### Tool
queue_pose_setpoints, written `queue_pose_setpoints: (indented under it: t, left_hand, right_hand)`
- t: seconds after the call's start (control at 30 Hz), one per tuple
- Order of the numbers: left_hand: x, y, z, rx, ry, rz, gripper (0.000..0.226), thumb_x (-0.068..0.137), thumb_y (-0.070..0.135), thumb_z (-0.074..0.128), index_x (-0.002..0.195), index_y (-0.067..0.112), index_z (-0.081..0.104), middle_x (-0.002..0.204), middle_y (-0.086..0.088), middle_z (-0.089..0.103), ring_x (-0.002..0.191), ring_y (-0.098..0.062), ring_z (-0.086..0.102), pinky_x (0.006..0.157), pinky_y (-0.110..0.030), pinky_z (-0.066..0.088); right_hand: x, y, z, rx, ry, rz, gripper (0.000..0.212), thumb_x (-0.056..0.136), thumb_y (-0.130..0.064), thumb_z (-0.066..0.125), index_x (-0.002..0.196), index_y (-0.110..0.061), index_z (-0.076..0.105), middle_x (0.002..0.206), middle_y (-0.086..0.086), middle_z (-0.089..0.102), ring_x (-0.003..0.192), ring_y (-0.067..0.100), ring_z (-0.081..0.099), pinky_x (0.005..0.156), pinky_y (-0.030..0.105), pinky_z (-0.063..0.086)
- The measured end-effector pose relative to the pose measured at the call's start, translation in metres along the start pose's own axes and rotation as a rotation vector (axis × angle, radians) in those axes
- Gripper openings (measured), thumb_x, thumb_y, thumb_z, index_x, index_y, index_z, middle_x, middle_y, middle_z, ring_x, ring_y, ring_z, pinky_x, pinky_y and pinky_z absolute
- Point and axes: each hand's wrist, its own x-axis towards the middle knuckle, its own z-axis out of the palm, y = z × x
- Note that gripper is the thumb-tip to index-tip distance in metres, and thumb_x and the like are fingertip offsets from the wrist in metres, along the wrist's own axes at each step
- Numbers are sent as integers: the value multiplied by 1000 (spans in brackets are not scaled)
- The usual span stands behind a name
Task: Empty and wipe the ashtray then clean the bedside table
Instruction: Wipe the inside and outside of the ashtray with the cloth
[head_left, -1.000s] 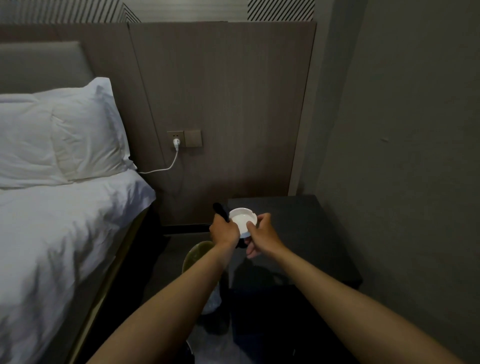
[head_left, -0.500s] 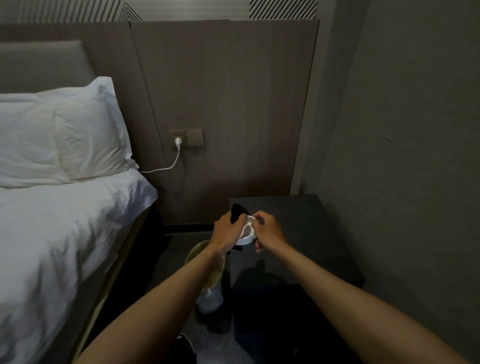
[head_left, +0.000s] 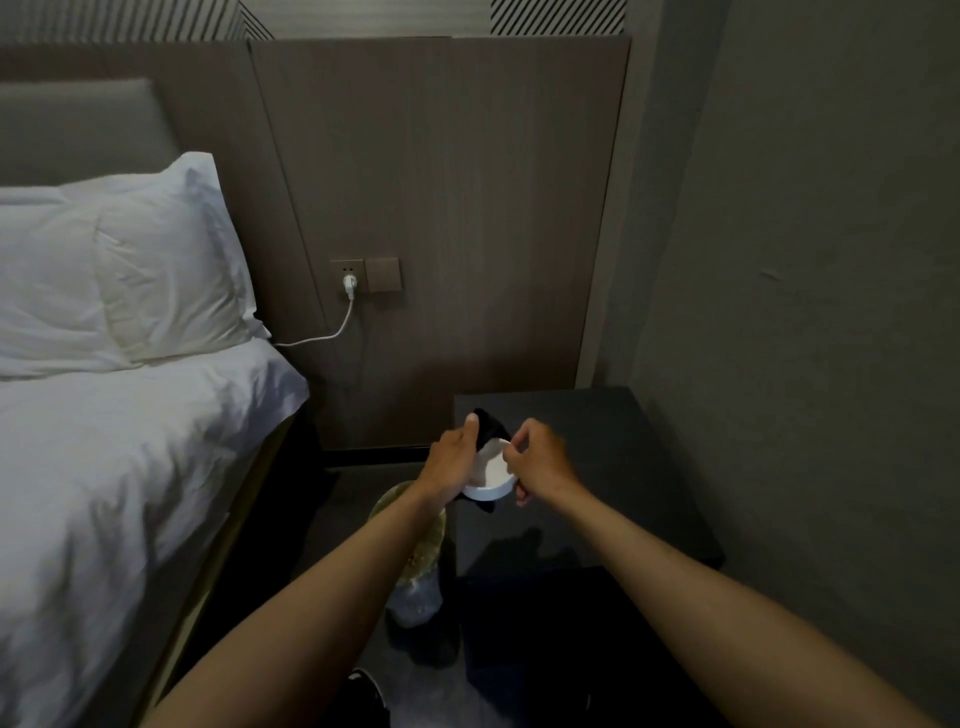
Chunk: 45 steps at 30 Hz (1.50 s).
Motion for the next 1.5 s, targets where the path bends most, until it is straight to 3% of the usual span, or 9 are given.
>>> queue_pose_setpoints:
  t: [0.3, 0.5, 0.6, 0.7, 0.87, 0.97, 1.1, 1.33, 1.5]
  left_hand:
    - [4, 1, 20, -320, 53, -268, 50, 107, 46, 27, 131, 12, 54, 107, -13, 66, 98, -26, 65, 92, -42, 55]
    - [-6, 11, 38, -467, 97, -364, 45, 109, 36, 31, 146, 11, 35, 113, -9, 58, 84, -20, 59, 64, -32, 49]
    - [-11, 17, 54, -573, 142, -403, 54, 108, 33, 37, 156, 17, 19, 142, -15, 50, 117, -32, 58, 89, -40, 52]
    - [-15, 20, 60, -576, 207, -413, 60, 107, 28, 42, 159, 15, 16, 153, -15, 41, 130, -35, 51, 88, -39, 47]
    - [-14, 4, 50, -544, 148, -391, 54, 106, 40, 38, 155, 22, 23, 130, -13, 56, 101, -26, 62, 88, -43, 54]
    - [-15, 0, 38, -401, 147, -328, 50, 106, 49, 32, 150, 24, 35, 110, -6, 59, 86, -20, 62, 67, -35, 54]
    - [-18, -3, 20, -258, 72, -233, 51, 105, 57, 27, 131, 21, 52, 109, -7, 62, 88, -19, 61, 61, -28, 46]
    - [-12, -17, 0, -96, -165, -40, 42, 97, 53, 55, 114, 17, 70, 109, -8, 73, 99, -19, 69, 82, -28, 51]
    - [-8, -21, -2, -14, -125, 21, 36, 99, 47, 55, 112, 16, 69, 104, -7, 73, 95, -19, 69, 90, -38, 56]
  right_hand:
    - [-2, 12, 10, 40, 210, 28, 12, 100, -19, 56, 93, -20, 46, 95, 10, 61, 70, 23, 69, 43, 23, 54]
    - [-2, 10, 15, -3, 332, 29, 12, 98, -18, 57, 95, -21, 46, 95, 2, 57, 86, 19, 65, 62, 34, 61]
    - [-2, 8, 12, -21, 373, 16, 8, 98, -16, 56, 97, -16, 48, 93, 3, 57, 85, 17, 60, 54, 20, 41]
    - [1, 10, 10, -9, 342, 25, 11, 98, -15, 56, 89, -16, 49, 87, 3, 58, 80, 19, 62, 54, 28, 50]
    - [2, 14, -1, -3, 196, -25, 12, 98, -13, 58, 88, -16, 52, 87, 4, 60, 71, 18, 68, 44, 24, 55]
    - [-1, 13, -3, -29, 135, -50, 8, 98, -17, 59, 91, -18, 54, 89, 3, 62, 70, 14, 67, 44, 18, 51]
    - [-1, 12, -6, -9, 52, -72, 9, 97, -20, 63, 91, -15, 60, 84, 8, 65, 53, 13, 62, 42, 20, 49]
    - [3, 7, -10, 81, -81, -20, 21, 90, -30, 74, 87, -11, 67, 73, 7, 66, 39, 4, 58, 43, 23, 50]
    - [0, 2, -7, 164, -73, 122, 35, 82, -38, 80, 95, -9, 64, 89, 7, 69, 74, 16, 69, 49, 22, 54]
